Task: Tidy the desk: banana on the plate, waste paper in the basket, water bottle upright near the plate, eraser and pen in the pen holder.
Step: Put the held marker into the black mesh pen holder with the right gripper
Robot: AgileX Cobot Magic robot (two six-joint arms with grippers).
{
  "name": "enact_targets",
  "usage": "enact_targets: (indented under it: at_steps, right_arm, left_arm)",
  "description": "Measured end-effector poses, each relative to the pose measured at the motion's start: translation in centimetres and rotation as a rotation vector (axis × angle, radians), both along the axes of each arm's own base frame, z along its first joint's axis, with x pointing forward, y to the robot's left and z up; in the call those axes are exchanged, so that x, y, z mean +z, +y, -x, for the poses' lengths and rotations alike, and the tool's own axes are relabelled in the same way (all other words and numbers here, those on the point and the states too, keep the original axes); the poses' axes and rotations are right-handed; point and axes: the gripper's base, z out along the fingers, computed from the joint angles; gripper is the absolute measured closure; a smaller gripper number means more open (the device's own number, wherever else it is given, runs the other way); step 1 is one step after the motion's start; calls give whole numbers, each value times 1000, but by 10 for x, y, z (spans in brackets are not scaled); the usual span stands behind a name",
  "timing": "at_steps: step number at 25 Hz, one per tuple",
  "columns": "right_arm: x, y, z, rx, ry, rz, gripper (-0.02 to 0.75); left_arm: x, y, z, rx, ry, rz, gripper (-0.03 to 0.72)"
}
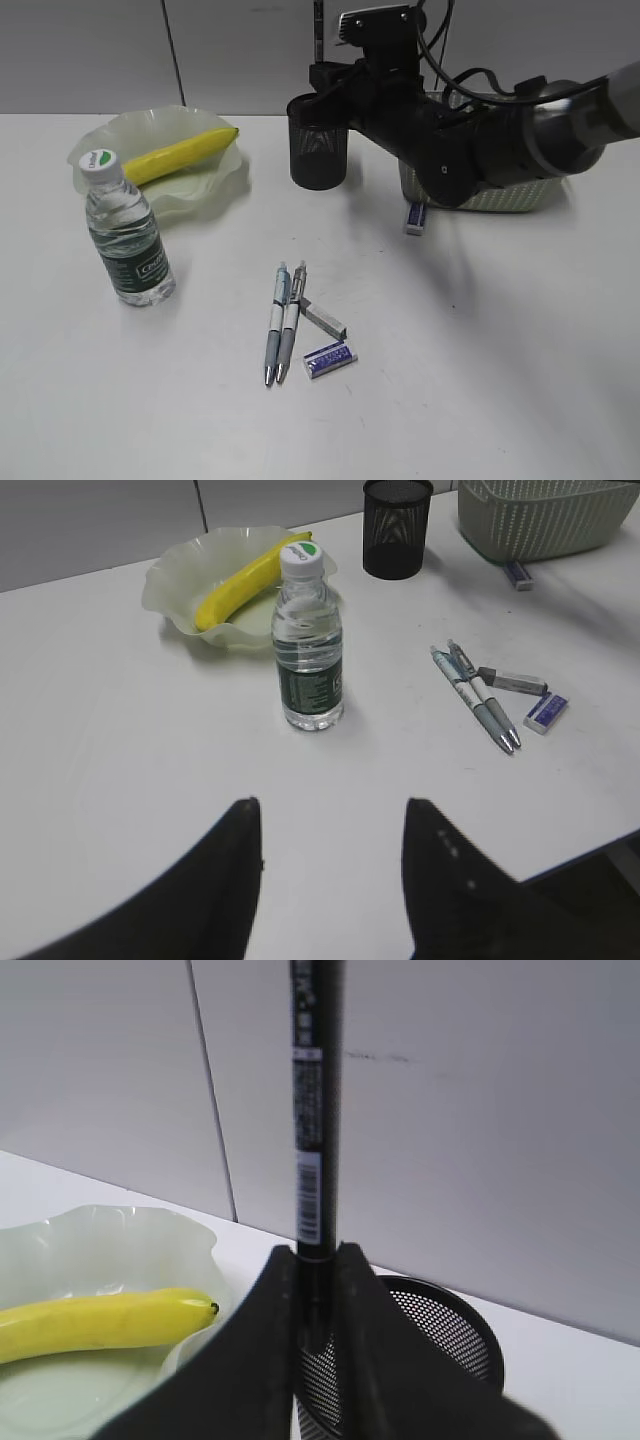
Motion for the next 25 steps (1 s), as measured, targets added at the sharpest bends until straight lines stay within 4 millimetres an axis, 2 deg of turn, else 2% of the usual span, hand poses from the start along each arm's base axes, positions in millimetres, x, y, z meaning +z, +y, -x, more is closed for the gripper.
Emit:
enact_targets:
  at_steps: [9,16,18,21,22,25]
  right_arm:
    - [-25,11,-23,-23,-20,41,662]
    - [-46,8,-26,-68,18,70,657]
    - [-47,7,-26,-70,20,72,612]
    - [-46,8,-27,-71,12,68,464]
    - [-45,8,-27,-71,7,66,391]
    - [-43,8,-27,-74,-10,57,286]
  left_arm:
    - [0,0,0,0,0,0,342]
    - [0,0,0,0,0,0,342]
    - [0,0,0,0,0,0,342]
    - [0,0,0,0,0,0,342]
    - [0,0,0,0,0,0,342]
    - [0,0,0,0,0,0,342]
